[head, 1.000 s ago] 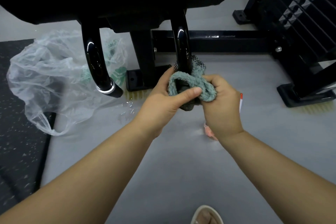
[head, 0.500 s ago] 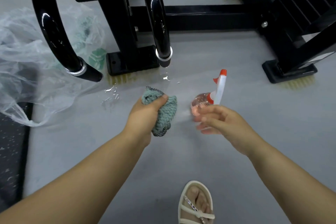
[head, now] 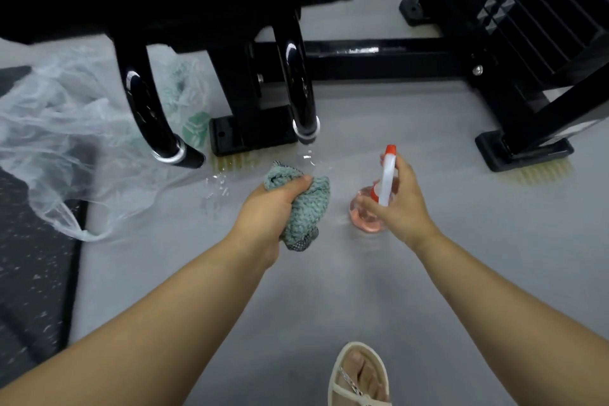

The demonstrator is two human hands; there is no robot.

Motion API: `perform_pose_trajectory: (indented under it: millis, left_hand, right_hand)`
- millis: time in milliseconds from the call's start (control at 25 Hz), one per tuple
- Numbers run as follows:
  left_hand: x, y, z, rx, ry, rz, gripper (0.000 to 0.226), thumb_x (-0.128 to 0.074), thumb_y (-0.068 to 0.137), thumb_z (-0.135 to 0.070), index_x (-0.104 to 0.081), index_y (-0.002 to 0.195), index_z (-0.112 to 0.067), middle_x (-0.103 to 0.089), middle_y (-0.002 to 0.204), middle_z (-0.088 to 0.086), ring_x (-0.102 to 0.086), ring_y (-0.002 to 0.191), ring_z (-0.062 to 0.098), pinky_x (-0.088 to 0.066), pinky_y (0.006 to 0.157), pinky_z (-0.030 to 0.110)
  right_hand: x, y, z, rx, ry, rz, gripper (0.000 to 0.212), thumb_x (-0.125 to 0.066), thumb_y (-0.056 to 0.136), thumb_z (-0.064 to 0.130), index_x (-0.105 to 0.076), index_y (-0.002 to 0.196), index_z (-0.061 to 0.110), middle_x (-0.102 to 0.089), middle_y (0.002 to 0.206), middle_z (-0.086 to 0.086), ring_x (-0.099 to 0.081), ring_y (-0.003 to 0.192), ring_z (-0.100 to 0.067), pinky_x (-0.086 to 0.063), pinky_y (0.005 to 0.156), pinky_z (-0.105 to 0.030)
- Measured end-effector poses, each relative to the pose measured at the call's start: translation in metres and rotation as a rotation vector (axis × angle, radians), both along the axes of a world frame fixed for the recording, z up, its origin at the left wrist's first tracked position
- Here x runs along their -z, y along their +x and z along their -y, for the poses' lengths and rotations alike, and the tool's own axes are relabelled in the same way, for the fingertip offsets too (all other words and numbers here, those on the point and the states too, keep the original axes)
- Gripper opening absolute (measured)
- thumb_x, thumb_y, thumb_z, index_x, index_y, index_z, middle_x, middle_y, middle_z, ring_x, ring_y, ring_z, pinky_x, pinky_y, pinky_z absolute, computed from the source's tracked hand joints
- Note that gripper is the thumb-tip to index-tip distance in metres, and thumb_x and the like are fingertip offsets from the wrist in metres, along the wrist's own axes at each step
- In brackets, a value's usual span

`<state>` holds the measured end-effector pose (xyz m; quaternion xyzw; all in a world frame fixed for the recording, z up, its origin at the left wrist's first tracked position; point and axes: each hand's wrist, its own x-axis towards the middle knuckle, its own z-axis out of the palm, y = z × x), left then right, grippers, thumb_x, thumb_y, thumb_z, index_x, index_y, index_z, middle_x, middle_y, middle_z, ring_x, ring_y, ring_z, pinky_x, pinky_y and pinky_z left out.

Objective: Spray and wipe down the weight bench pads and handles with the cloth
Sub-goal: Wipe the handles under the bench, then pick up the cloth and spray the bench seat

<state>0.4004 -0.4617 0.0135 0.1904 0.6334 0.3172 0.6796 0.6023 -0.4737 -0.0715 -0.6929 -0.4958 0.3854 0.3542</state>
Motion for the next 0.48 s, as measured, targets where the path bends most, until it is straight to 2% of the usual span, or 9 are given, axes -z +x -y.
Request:
perform_pose_trajectory:
  millis: [80, 160, 240, 360, 480]
  left_hand:
    - [-0.015, -0.008, -0.001, 0.013, 0.019, 0.009, 0.027, -0.07, 0.082, -0.02, -0.064, 0.104, -0.005, -0.071, 0.087, 0.011, -0.068, 0.068, 0.023, -0.057, 0.055, 0.033]
    - [-0.031, -0.02, -0.003, 0.033, 0.052, -0.008, 0.028, -0.071, 0.081, -0.022, -0.064, 0.102, -0.005, -0.072, 0.088, 0.011, -0.069, 0.071, 0.023, -0.057, 0.058, 0.031]
    - [-0.042, -0.032, -0.004, 0.055, 0.073, -0.037, 0.027, -0.071, 0.08, -0.023, -0.065, 0.101, -0.006, -0.073, 0.089, 0.011, -0.07, 0.075, 0.023, -0.057, 0.066, 0.032]
    - [-0.058, -0.047, -0.008, 0.106, 0.117, -0.069, 0.024, -0.07, 0.082, -0.025, -0.064, 0.1, -0.011, -0.072, 0.093, 0.01, -0.07, 0.081, 0.024, -0.057, 0.079, 0.038]
    - [-0.068, -0.058, -0.015, 0.108, 0.14, -0.071, 0.024, -0.069, 0.082, -0.029, -0.063, 0.1, -0.014, -0.072, 0.093, 0.007, -0.07, 0.084, 0.023, -0.056, 0.083, 0.039]
  right_hand:
    - [0.006, 0.004, 0.001, -0.018, 0.008, 0.105, 0.084, -0.083, 0.068, 0.014, -0.034, 0.137, 0.014, -0.044, 0.118, 0.006, -0.055, 0.091, 0.008, -0.044, 0.078, -0.008]
    - [0.008, 0.011, -0.001, -0.035, -0.005, 0.272, 0.079, -0.083, 0.066, 0.016, -0.04, 0.132, 0.012, -0.044, 0.113, 0.005, -0.055, 0.095, -0.011, -0.045, 0.079, -0.027]
    - [0.01, 0.016, -0.007, -0.04, -0.023, 0.359, 0.073, -0.084, 0.066, 0.018, -0.046, 0.127, 0.006, -0.044, 0.114, 0.0, -0.055, 0.1, -0.022, -0.041, 0.078, -0.03]
    - [0.001, 0.007, -0.017, 0.009, -0.076, 0.31, 0.065, -0.078, 0.073, 0.016, -0.043, 0.127, 0.005, -0.048, 0.11, -0.004, -0.054, 0.092, -0.021, -0.042, 0.078, -0.031]
    - [-0.014, -0.007, -0.028, -0.055, -0.149, 0.209, 0.053, -0.07, 0.081, 0.011, -0.042, 0.126, 0.015, -0.054, 0.113, -0.003, -0.058, 0.096, -0.021, -0.047, 0.081, -0.034]
